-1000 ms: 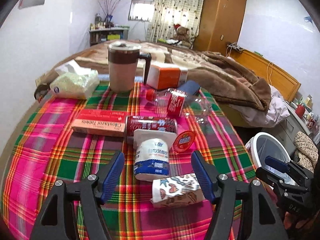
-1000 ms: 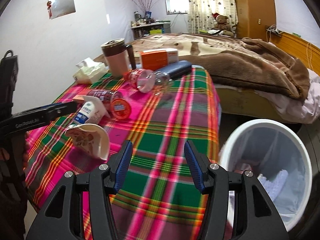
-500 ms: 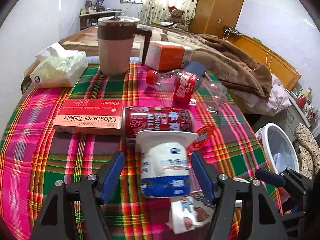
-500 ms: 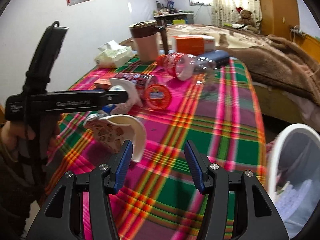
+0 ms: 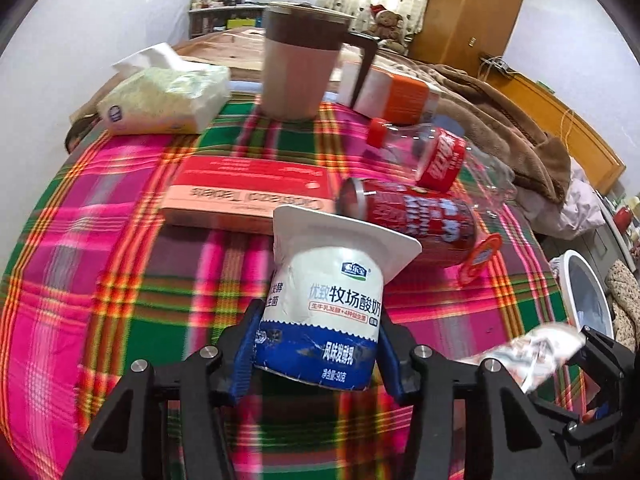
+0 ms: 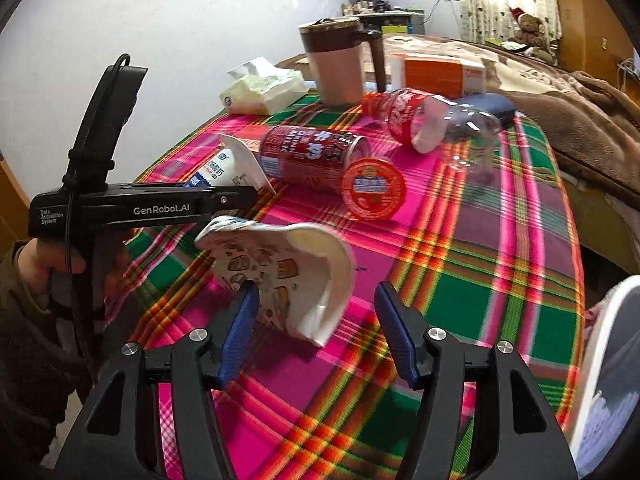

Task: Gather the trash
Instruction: 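Grasp the white yogurt cup with the left gripper while the right gripper grasps the patterned paper cup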

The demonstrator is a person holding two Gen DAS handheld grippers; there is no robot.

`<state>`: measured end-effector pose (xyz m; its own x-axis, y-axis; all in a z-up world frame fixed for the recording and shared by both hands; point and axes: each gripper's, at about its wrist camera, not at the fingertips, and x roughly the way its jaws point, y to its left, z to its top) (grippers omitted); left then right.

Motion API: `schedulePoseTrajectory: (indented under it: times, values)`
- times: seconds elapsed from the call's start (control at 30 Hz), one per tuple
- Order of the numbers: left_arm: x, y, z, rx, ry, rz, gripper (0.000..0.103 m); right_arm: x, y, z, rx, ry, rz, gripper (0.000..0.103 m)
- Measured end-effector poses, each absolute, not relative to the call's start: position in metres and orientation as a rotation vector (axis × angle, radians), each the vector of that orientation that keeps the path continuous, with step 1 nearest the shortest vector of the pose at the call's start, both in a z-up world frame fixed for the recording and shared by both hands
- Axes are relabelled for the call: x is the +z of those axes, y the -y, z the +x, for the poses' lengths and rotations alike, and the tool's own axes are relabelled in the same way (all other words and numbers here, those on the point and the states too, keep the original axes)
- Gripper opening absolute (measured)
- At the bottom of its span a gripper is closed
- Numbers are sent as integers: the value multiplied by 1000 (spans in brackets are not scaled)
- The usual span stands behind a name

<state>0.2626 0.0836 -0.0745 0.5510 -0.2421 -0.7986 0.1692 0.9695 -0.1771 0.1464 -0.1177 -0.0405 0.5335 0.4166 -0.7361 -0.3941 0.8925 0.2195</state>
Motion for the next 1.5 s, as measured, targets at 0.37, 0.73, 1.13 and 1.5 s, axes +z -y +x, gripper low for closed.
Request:
schedulePoseTrajectory:
  times: [0.37, 0.73, 1.13, 1.5]
  values:
    - [-74, -118, 243, -194, -943, -107, 50, -43, 111, 166, 465, -886, 39, 64]
    - [-75, -127, 226, -195, -931, -122, 50, -31, 88, 152, 450, -743, -219, 64]
    - [-77, -123, 234, -184, -916, -122, 61, -47, 83, 169, 507, -876, -173, 64]
    - [-73, -124, 221, -157, -897, -138, 50, -40, 91, 161, 464, -833, -105, 20]
